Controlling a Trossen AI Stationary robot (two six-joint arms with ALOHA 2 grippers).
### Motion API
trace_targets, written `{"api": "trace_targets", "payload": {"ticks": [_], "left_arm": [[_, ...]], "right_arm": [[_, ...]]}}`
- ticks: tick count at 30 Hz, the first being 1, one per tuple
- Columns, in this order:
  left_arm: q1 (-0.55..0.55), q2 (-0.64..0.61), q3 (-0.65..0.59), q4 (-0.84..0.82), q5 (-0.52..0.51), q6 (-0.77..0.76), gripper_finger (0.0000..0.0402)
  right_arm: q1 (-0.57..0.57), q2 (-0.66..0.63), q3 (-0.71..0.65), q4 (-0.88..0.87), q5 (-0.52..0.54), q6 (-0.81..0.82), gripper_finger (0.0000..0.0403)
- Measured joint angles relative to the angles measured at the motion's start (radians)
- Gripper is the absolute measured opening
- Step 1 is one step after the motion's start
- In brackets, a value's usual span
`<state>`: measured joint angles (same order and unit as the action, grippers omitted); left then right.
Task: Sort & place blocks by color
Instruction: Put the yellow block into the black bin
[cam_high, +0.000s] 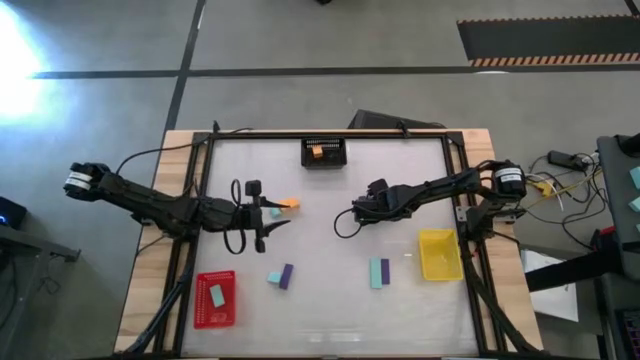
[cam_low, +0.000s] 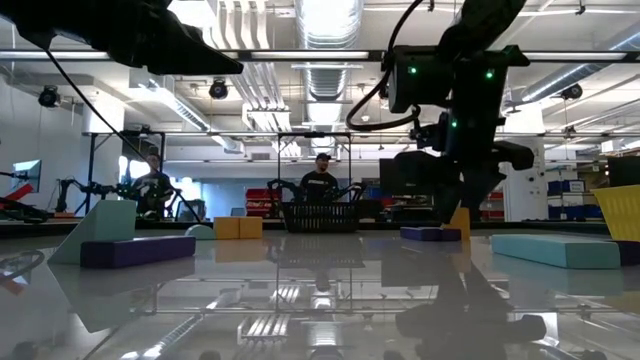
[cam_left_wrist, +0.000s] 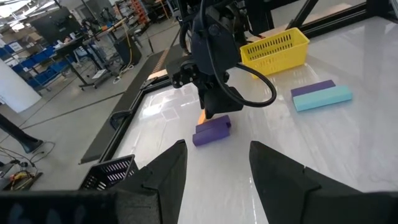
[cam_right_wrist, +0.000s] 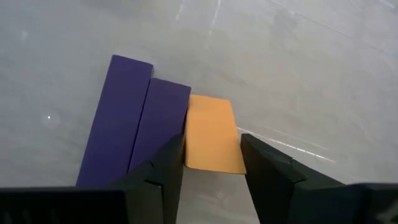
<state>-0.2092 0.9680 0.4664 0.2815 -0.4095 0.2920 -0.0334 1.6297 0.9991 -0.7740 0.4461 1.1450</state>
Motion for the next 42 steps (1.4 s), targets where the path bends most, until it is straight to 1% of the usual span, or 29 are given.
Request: {"api": "trace_targets", "payload": {"ticks": [3, 9, 14, 19, 24, 28, 32, 37, 42], "left_arm": [[0.0, 0.0, 0.0, 0.0, 0.0, 0.0, 0.0159], [0.0, 0.0, 0.0, 0.0, 0.0, 0.0, 0.0159], [0.0, 0.0, 0.0, 0.0, 0.0, 0.0, 0.0159], [0.0, 0.0, 0.0, 0.001, 0.0, 0.0, 0.0159], [0.0, 0.0, 0.0, 0.002, 0.0, 0.0, 0.0159], [0.0, 0.0, 0.0, 0.005, 0.0, 0.0, 0.0159], [0.0, 0.0, 0.0, 0.007, 0.0, 0.003, 0.0159], [0.0, 0.0, 0.0, 0.008, 0.0, 0.003, 0.0159], [0.0, 0.0, 0.0, 0.008, 0.0, 0.01, 0.0159]], "right_arm": [[0.0, 0.0, 0.001, 0.0, 0.0, 0.0, 0.0121], [0.0, -0.001, 0.002, -0.003, -0.001, 0.0, 0.0131], [0.0, -0.024, 0.01, -0.036, 0.002, -0.001, 0.0125], [-0.001, -0.078, 0.022, -0.083, 0.039, -0.009, 0.0122], [-0.016, -0.132, 0.066, -0.127, 0.089, -0.044, 0.0122], [-0.039, -0.145, 0.131, -0.127, 0.12, -0.122, 0.0121], [-0.07, -0.126, 0.223, -0.124, 0.128, -0.21, 0.0121], [-0.102, -0.064, 0.351, -0.125, 0.133, -0.306, 0.0121], [-0.136, 0.036, 0.481, -0.107, 0.131, -0.409, 0.0121]]}}
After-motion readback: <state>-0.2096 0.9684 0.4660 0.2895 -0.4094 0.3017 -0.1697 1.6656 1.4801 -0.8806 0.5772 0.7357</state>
